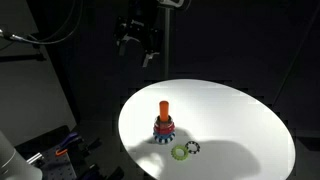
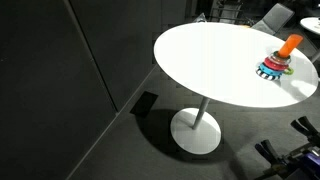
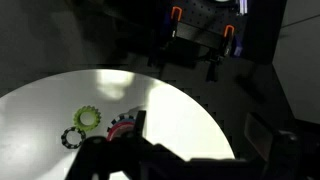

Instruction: Put the green ring on the stack

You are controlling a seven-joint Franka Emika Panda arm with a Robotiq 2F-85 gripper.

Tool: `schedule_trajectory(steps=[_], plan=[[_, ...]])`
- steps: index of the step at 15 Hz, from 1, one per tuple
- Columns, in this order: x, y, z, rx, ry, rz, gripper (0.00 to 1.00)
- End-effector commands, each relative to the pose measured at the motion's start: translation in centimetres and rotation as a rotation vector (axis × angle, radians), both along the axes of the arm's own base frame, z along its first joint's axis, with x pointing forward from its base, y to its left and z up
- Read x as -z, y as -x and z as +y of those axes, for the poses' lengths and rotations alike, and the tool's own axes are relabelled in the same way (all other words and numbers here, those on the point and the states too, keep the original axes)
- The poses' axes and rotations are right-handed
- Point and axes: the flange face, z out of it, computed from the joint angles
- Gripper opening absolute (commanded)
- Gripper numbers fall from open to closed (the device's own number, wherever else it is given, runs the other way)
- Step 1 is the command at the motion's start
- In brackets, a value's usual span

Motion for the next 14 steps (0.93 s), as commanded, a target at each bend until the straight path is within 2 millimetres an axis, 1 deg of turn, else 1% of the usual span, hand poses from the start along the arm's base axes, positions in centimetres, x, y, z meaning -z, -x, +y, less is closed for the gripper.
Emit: schedule_trajectory(steps=[1, 6, 10, 14], plan=[[-0.1, 0.0, 0.0, 0.0, 0.0, 0.0, 1.0], [0.4, -0.2, 0.2, -0.003, 0.006, 0.011, 1.0], [2.0, -0.4, 0.1, -0.004, 0.021, 0.025, 1.0], [4.1, -0.8, -0.6, 0.009, 0.042, 0.015, 1.0]])
